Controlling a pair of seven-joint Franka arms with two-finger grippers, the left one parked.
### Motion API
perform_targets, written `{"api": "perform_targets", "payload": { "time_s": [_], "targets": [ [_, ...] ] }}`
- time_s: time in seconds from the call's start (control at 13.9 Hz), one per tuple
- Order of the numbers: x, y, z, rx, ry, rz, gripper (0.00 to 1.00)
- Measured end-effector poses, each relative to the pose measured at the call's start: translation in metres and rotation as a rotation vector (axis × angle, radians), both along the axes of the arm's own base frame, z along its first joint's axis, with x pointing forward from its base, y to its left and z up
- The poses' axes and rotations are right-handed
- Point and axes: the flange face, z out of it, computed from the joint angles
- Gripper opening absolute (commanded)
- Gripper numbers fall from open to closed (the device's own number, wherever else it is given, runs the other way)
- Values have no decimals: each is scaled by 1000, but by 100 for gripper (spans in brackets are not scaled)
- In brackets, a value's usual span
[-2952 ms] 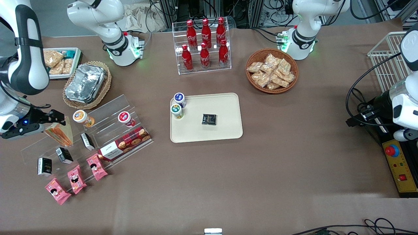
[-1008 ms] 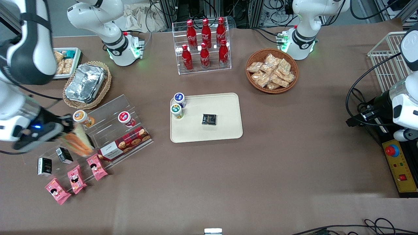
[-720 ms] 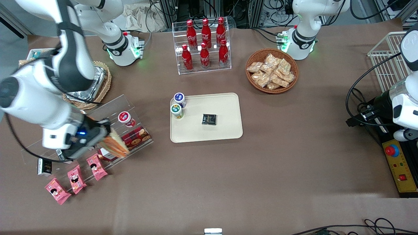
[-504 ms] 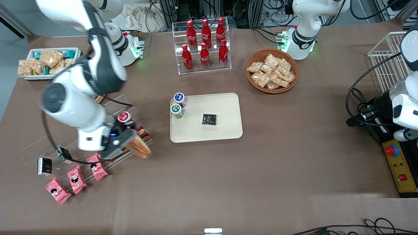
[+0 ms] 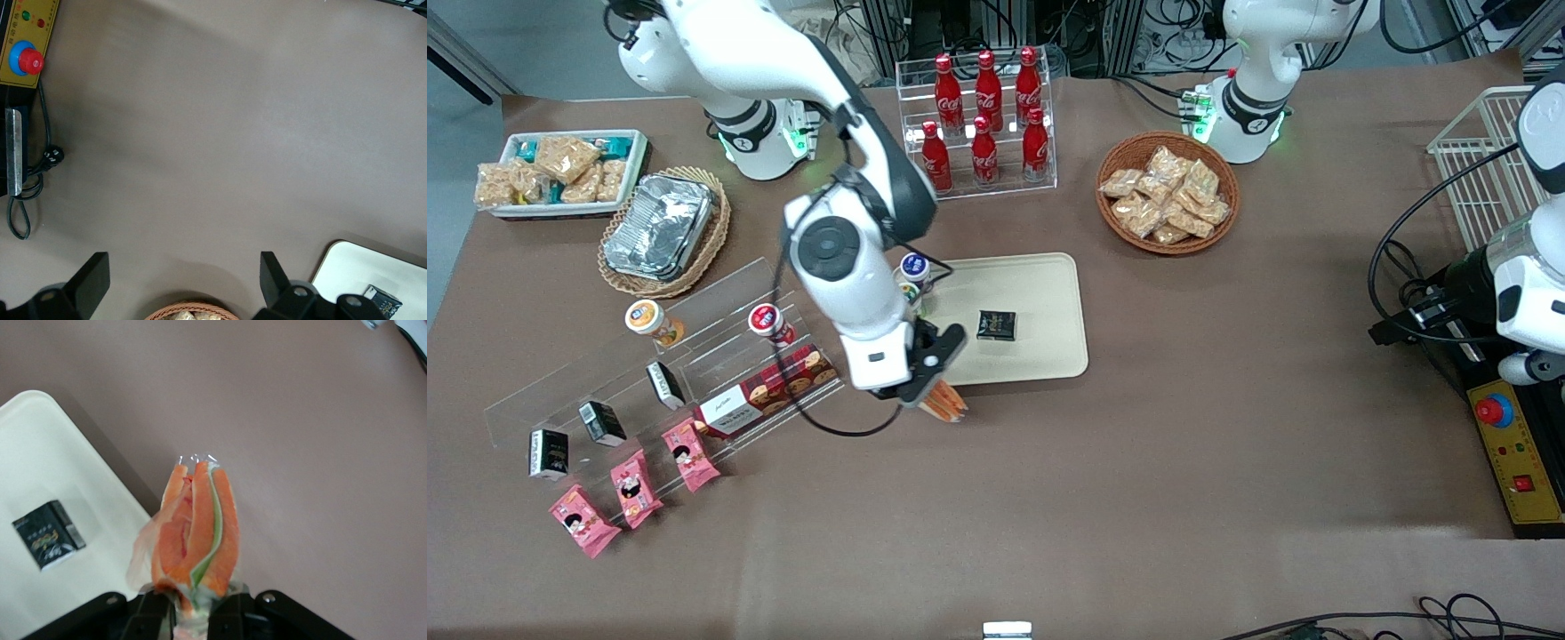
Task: Place sandwich on tray
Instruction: 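Lift the sandwich and carry it with the right gripper to the cream tray, then lower the sandwich onto the tray and open the right gripper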
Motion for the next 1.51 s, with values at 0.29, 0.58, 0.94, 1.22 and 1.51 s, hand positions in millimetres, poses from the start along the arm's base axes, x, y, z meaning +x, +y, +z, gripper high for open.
{"api": "perform_targets", "payload": {
  "time_s": [0.29, 0.58, 0.94, 1.22, 1.51],
  "targets": [
    [-23, 46, -57, -17, 7, 76, 0],
    [-58, 90, -84, -13, 26, 199, 0],
    [-86, 120, -96, -30, 9, 362, 0],
    [-97, 124, -114, -67, 21, 425, 0],
    [-116, 129, -129, -107, 36, 469, 40]
  ]
}}
